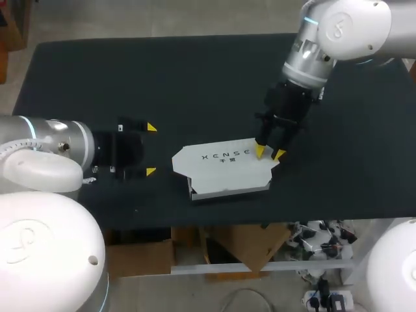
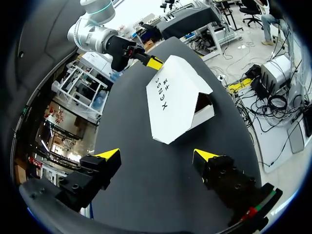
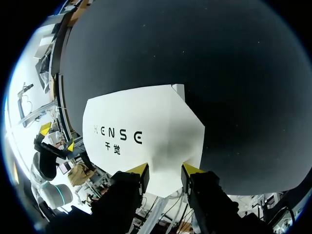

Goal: Assemble the packaging by folding the flat box into shape, placing the metal phone stand inside, and closing the box properly

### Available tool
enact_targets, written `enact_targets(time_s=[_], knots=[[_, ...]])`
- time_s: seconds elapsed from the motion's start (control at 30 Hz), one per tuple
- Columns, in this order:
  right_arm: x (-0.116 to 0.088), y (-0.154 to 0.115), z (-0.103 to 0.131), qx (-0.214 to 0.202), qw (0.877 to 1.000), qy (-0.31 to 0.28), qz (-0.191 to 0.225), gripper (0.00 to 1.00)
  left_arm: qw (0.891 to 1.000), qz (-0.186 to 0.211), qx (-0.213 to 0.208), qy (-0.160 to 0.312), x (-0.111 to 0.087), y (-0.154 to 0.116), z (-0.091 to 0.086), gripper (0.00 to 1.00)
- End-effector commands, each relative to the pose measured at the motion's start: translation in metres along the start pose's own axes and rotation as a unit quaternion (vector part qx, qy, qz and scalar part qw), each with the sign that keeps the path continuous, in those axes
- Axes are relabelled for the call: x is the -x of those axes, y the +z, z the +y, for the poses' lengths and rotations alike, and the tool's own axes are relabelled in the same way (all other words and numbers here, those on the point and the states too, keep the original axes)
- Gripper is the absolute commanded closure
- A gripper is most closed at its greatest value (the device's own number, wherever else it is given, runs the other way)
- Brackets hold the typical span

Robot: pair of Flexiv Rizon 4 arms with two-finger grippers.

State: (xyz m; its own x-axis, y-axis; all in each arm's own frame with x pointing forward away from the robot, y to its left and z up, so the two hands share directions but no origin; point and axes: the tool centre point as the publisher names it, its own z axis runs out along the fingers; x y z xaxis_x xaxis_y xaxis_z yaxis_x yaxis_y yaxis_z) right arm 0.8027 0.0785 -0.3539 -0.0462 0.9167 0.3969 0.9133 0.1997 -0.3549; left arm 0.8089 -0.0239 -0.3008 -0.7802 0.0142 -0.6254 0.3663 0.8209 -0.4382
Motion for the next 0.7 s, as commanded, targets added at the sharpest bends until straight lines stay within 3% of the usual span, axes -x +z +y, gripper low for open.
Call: enact_targets(time_s=[0.03,0.1,0.2,0.27,0.3,0.33,0.4,0.43,0.7], knots=[[0.002,0.0,-0.002,0.003,1.0,0.0,0.002,0.55,1.0,0.001,-0.001,0.0,0.0,-0.001,0.0,0.0],[0.002,0.0,-0.002,0.003,1.0,0.0,0.002,0.55,1.0,0.001,-0.001,0.0,0.0,-0.001,0.0,0.0],[0.003,0.001,-0.003,0.004,1.0,0.0,0.003,0.55,0.996,0.039,0.018,-0.074,0.011,-0.002,-0.019,0.0],[0.003,0.001,-0.003,0.004,1.0,0.0,0.003,0.55,0.983,0.072,0.081,-0.148,0.019,-0.003,-0.034,0.0],[0.003,0.002,-0.003,0.004,1.0,0.0,0.003,0.55,0.978,0.093,0.088,-0.162,0.021,-0.003,-0.04,0.0],[0.003,0.002,-0.003,0.004,1.0,0.0,0.004,0.55,0.964,0.117,0.114,-0.208,0.025,-0.003,-0.045,0.0],[0.004,0.002,-0.003,0.005,1.0,0.0,0.005,0.55,0.916,0.141,0.196,-0.322,0.035,0.002,-0.048,0.0],[0.004,0.002,-0.003,0.005,1.0,0.0,0.005,0.55,0.907,0.149,0.206,-0.335,0.037,0.002,-0.047,0.0],[0.004,0.002,-0.004,0.006,1.0,-0.002,0.007,0.55,0.907,0.149,0.206,-0.335,0.037,0.002,-0.047,0.0]])
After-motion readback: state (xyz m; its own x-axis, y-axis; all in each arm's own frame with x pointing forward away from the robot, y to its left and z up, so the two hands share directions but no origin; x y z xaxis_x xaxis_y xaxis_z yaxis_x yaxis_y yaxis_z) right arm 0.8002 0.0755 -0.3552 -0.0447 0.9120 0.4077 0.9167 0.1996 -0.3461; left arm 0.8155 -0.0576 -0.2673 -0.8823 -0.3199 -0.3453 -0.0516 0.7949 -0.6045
